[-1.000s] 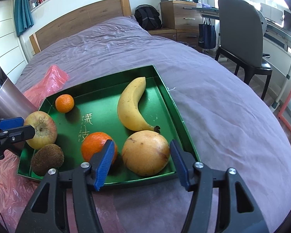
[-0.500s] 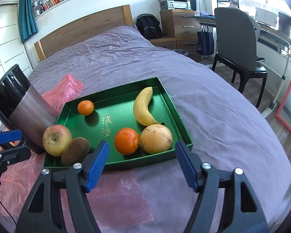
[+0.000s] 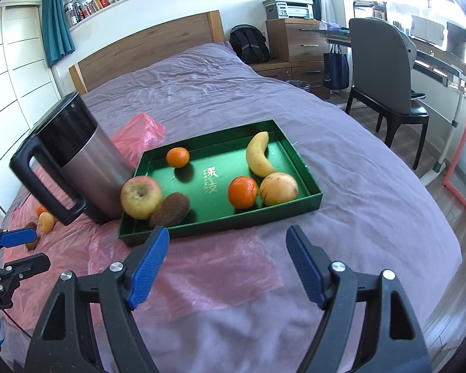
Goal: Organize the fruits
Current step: 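Move both open tools back over the remaining fruit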
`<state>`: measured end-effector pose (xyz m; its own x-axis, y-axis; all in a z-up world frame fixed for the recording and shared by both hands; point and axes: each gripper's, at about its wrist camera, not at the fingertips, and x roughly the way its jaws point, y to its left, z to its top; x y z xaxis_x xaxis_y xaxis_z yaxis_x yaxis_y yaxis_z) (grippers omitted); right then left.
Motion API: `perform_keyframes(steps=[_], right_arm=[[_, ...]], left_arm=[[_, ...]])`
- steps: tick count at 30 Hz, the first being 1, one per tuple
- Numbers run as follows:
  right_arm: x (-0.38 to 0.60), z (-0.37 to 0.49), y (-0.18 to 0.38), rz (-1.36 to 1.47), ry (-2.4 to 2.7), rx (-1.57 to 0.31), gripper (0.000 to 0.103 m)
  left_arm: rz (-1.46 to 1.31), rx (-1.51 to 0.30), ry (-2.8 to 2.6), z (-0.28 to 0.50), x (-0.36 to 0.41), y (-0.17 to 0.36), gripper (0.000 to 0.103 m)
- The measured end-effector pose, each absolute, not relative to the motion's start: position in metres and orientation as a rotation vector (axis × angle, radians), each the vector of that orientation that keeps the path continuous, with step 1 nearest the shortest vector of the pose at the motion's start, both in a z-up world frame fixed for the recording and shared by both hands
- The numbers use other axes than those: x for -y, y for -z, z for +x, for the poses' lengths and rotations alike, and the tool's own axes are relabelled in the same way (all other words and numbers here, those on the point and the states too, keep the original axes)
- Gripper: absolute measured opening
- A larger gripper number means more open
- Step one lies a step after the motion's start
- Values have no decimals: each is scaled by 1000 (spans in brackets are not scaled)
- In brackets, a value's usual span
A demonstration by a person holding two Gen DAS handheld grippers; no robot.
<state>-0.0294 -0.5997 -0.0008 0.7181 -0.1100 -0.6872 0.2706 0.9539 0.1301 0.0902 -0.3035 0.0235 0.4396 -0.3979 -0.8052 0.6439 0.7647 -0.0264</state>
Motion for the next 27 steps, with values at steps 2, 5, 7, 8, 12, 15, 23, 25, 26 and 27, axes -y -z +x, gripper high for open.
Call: perform_keyframes(steps=[2, 5, 7, 8, 12, 15, 23, 25, 26, 27], right_arm=[[590, -35, -3, 220, 201, -741, 103], [578, -40, -8, 211, 185, -739, 103], [568, -45, -10, 204, 173, -742, 103], [565, -47, -10, 203, 166, -742, 103], [546, -56, -11, 199, 141, -751, 103], [534, -61, -10, 196, 126, -761, 103], [499, -68, -10, 165, 83, -786, 103], [491, -70, -11, 157, 71, -789, 103], [487, -70, -11, 153, 66, -790, 103], [482, -70, -11, 148, 62, -792, 103]], left_arm=[[295, -908, 636, 86, 287, -23, 61], [272, -911, 601, 81, 263, -23, 61], [259, -914, 580, 78, 247, -22, 62], [255, -915, 573, 77, 241, -22, 62], [232, -920, 546, 69, 216, -19, 62], [221, -921, 531, 63, 198, -18, 64], [168, -929, 483, 55, 152, -13, 67], [152, -927, 468, 55, 141, -12, 69], [143, -927, 459, 55, 135, -12, 72], [133, -925, 450, 55, 129, -11, 72]])
